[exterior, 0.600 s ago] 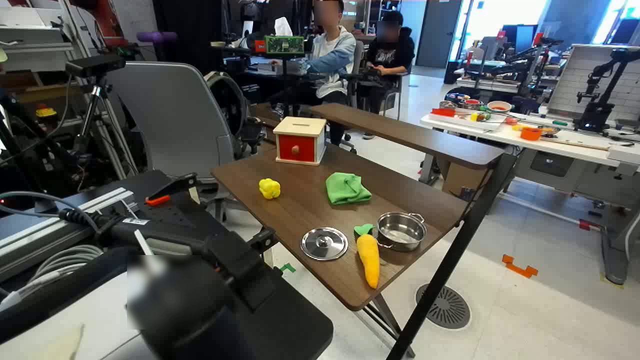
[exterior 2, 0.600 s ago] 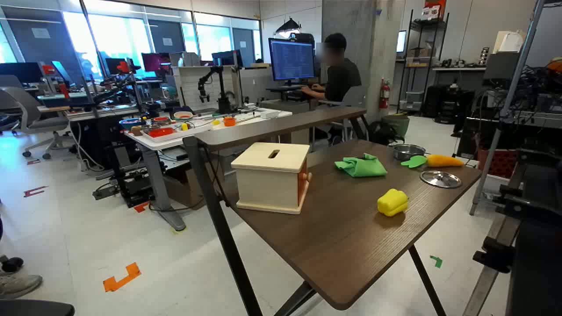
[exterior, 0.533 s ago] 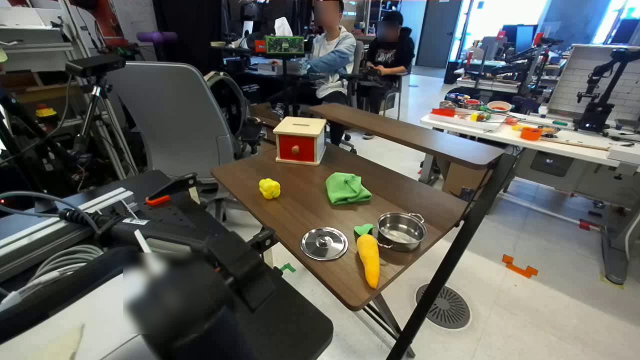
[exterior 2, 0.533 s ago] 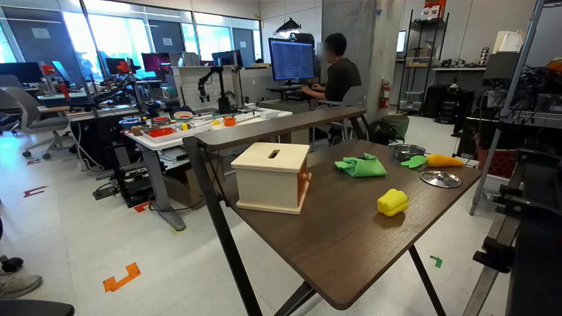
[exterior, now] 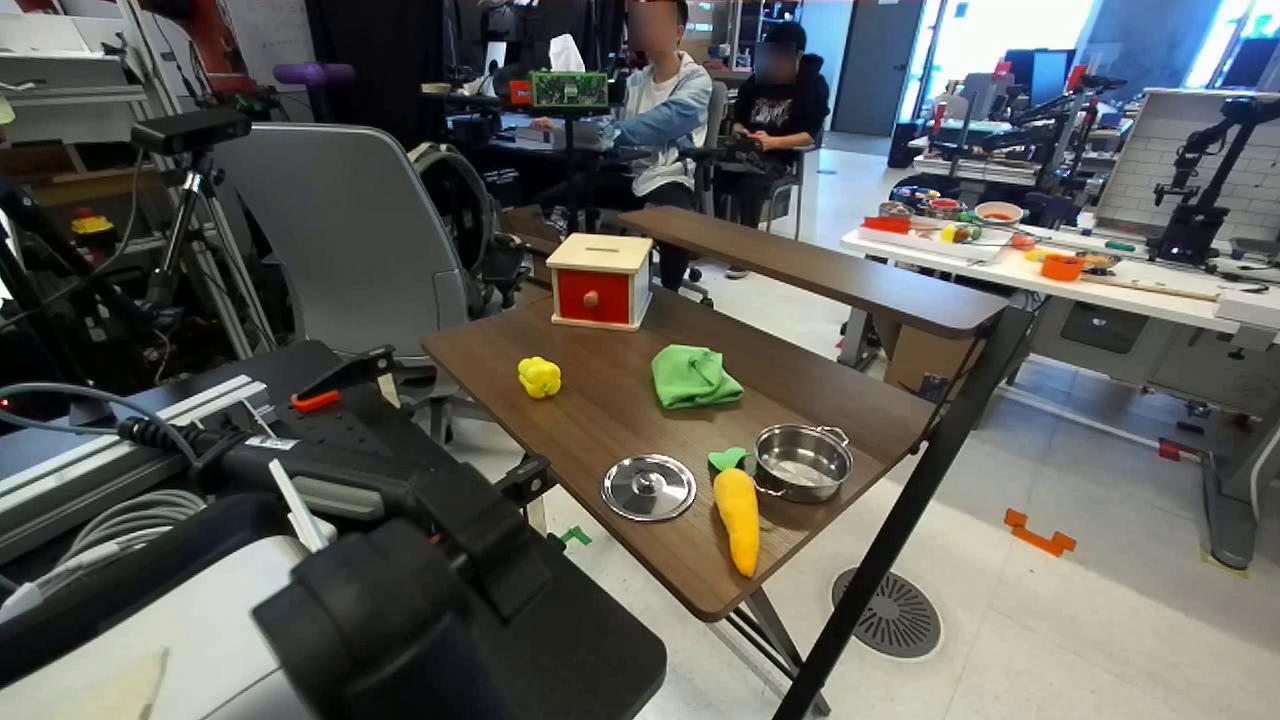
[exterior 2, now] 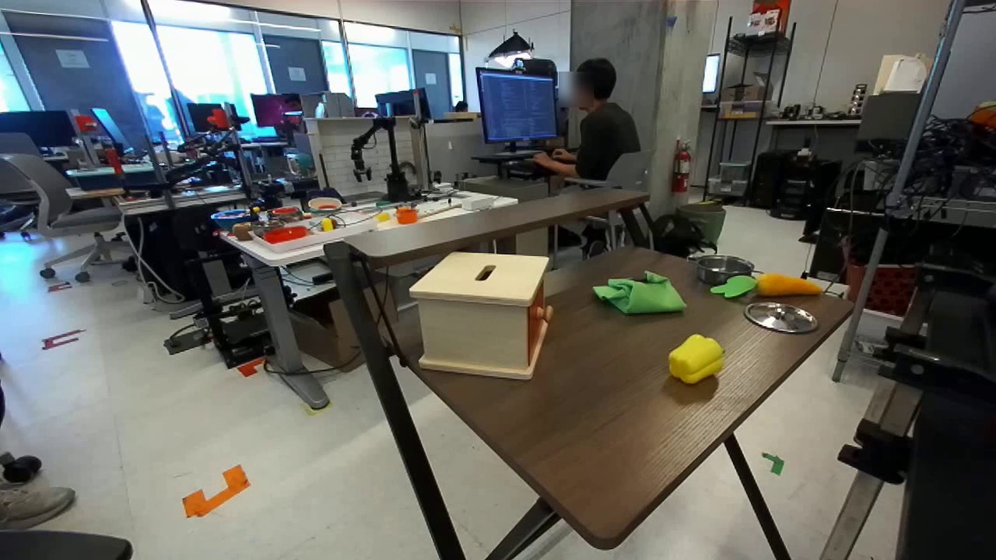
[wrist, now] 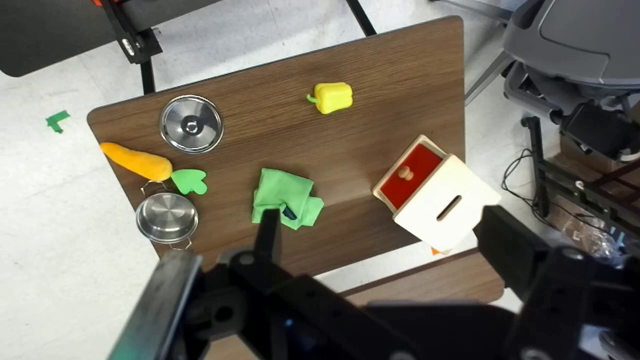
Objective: Close the pot
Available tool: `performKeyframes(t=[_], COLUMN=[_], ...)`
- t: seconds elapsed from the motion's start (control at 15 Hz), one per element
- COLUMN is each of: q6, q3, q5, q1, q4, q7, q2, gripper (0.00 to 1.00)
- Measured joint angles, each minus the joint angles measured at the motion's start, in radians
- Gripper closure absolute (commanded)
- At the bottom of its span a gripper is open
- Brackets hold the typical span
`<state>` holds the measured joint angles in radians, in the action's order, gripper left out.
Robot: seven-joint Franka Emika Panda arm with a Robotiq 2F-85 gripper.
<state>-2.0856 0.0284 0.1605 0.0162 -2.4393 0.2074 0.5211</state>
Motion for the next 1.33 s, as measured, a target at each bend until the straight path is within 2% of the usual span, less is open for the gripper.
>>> performKeyframes(t=[0.2,0.47,0.67,1.0,1.33], q6=[-0.069,-0.176,-0.304,-0.517,-0.646], q3=[-0.006,-0.002,0.007,0.045,0.084], q5=[-0.031,-0.052,-0.061,-0.064,-0.055], q1=[-0.02,-0.058,-0.089,-0.121,-0.131], q4=[-0.065,-0.131,-0.155,-0.158,-0.101], q7=[-0.002,-0.006,-0.008,-0.008,-0.002], q2=[-0.063,-0.206,-0.328,-0.566,-0.788], gripper=[0.0,0.0,0.0,0.0,0.0])
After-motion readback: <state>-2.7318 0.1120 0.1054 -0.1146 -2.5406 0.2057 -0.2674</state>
